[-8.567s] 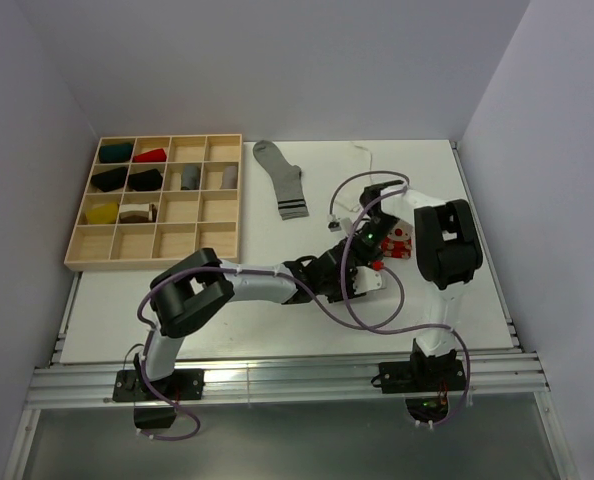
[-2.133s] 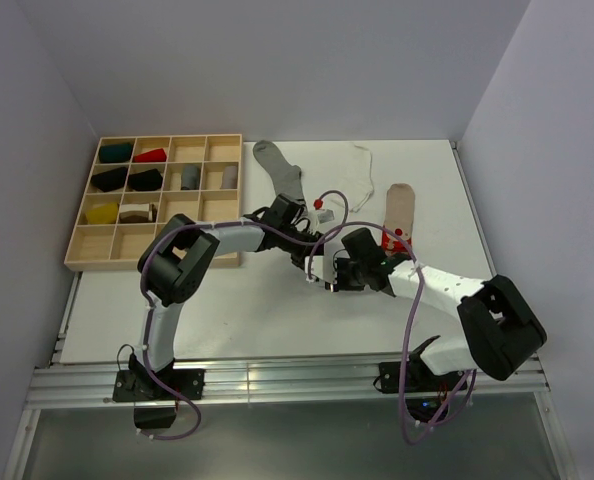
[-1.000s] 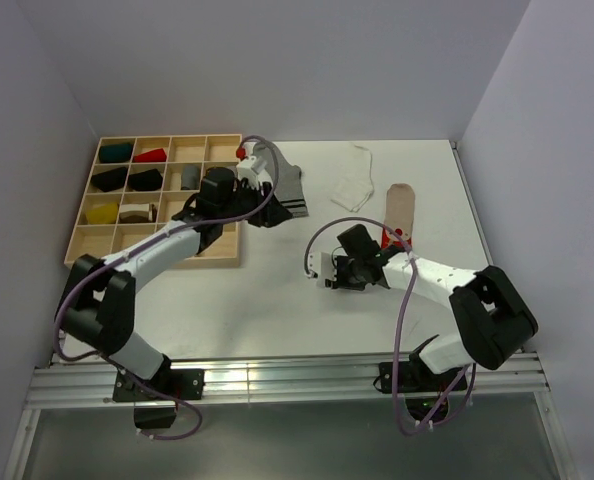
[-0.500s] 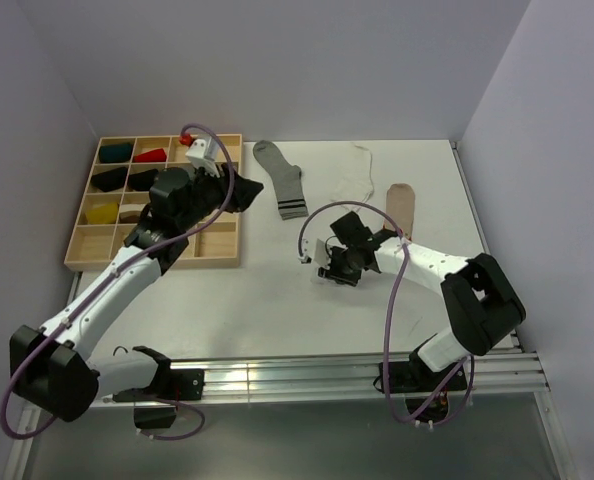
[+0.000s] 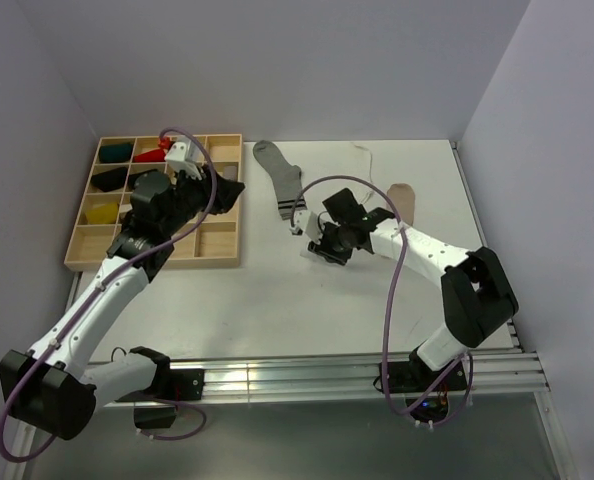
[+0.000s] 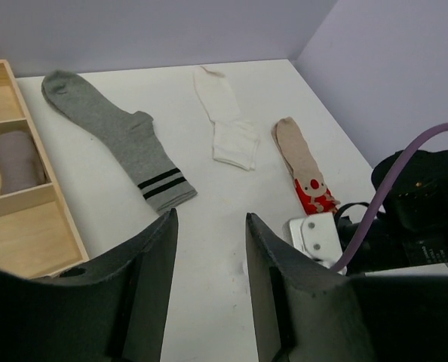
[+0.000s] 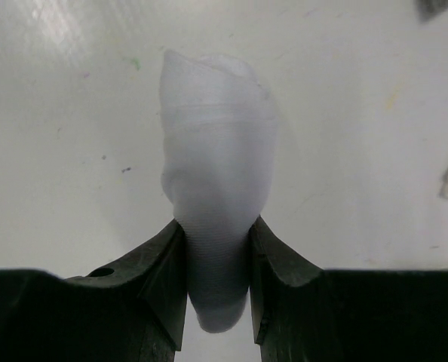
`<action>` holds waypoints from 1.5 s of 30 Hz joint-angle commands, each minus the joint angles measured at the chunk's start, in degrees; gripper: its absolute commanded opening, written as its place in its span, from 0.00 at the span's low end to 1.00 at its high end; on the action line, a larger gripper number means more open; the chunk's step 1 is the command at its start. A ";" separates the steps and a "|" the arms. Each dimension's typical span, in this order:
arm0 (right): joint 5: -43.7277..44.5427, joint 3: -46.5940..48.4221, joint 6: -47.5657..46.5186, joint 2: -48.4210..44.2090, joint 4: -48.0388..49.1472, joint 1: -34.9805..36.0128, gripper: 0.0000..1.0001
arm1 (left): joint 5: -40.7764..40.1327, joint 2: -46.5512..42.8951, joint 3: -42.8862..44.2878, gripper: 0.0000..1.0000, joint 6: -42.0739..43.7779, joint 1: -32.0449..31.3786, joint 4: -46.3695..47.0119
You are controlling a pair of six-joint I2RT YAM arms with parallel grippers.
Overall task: Roll the socks
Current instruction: Pick up the sock at the center of the board, then place the sock in the storage box.
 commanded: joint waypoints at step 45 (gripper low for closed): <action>15.57 54.69 -1.24 42.98 25.64 14.44 0.00 | -10.57 -16.70 -6.70 0.48 -3.14 9.07 6.39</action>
